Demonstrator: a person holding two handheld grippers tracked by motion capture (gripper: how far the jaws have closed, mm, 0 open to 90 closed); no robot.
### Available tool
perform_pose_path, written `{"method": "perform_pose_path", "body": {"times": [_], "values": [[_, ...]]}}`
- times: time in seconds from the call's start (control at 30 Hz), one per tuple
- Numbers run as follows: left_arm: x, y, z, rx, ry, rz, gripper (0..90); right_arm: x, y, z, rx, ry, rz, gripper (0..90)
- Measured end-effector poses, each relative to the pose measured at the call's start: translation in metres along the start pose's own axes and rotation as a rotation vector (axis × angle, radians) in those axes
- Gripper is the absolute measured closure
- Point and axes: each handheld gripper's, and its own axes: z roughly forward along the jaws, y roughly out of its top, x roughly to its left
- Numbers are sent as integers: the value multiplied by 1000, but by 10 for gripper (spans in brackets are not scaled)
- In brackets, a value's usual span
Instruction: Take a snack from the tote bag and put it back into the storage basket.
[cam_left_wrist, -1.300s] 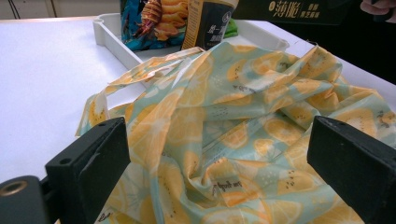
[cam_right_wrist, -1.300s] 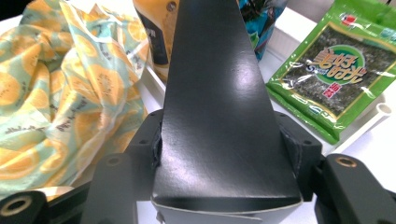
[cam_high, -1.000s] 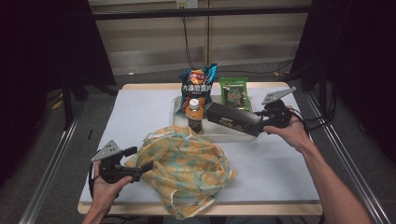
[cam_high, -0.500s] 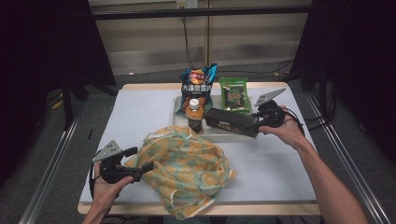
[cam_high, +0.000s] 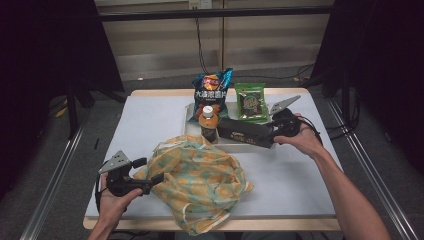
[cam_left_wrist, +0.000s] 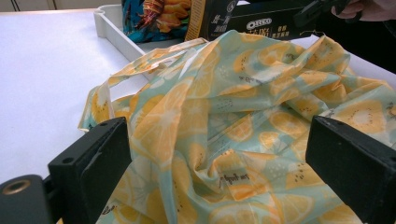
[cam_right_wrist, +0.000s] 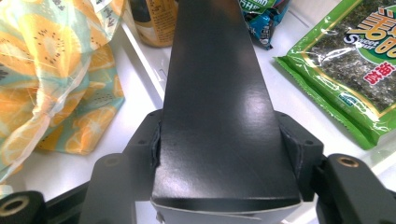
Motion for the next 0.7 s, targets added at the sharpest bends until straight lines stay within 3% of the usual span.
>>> {"method": "perform_pose_path", "body": {"times": [0.2,0.7], "values": [[2,-1,0,1,2,-4,65,-3,-1,2,0,6,14,403],[1,-1,0,4,-2,-2,64,-10,-6,0,1,-32,43,305]]}}
